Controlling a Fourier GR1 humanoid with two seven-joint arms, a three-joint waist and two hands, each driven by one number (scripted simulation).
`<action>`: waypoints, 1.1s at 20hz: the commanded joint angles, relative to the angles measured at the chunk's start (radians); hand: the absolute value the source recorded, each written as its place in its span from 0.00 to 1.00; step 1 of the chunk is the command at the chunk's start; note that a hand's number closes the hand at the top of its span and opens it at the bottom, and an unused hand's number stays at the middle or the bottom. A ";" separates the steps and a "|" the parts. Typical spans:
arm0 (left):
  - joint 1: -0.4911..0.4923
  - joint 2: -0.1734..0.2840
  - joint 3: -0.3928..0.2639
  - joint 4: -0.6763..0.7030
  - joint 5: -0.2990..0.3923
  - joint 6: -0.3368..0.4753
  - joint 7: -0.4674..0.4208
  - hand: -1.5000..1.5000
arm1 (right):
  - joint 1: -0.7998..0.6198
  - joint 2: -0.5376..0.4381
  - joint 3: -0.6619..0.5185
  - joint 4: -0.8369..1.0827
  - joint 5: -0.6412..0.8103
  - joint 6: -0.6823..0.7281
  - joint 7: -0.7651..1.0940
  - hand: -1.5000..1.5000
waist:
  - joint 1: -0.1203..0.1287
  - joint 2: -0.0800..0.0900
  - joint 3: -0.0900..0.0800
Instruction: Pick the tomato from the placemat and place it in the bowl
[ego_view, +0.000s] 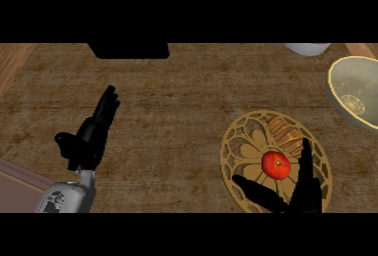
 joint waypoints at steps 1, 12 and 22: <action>-0.002 -0.033 0.007 0.019 -0.015 -0.023 -0.012 0.50 | -0.021 0.003 -0.042 0.044 -0.047 -0.021 -0.054 0.00 | 0.000 0.000 0.000; 0.086 -0.054 -0.010 -0.080 -0.047 -0.025 0.008 0.50 | -0.033 -0.017 -0.071 0.252 0.015 0.002 -0.034 0.00 | 0.002 0.000 0.000; 0.047 -0.027 0.033 -0.067 -0.040 -0.067 0.035 0.50 | -0.106 -0.082 -0.026 0.324 0.000 0.133 -0.131 1.00 | 0.005 -0.001 0.000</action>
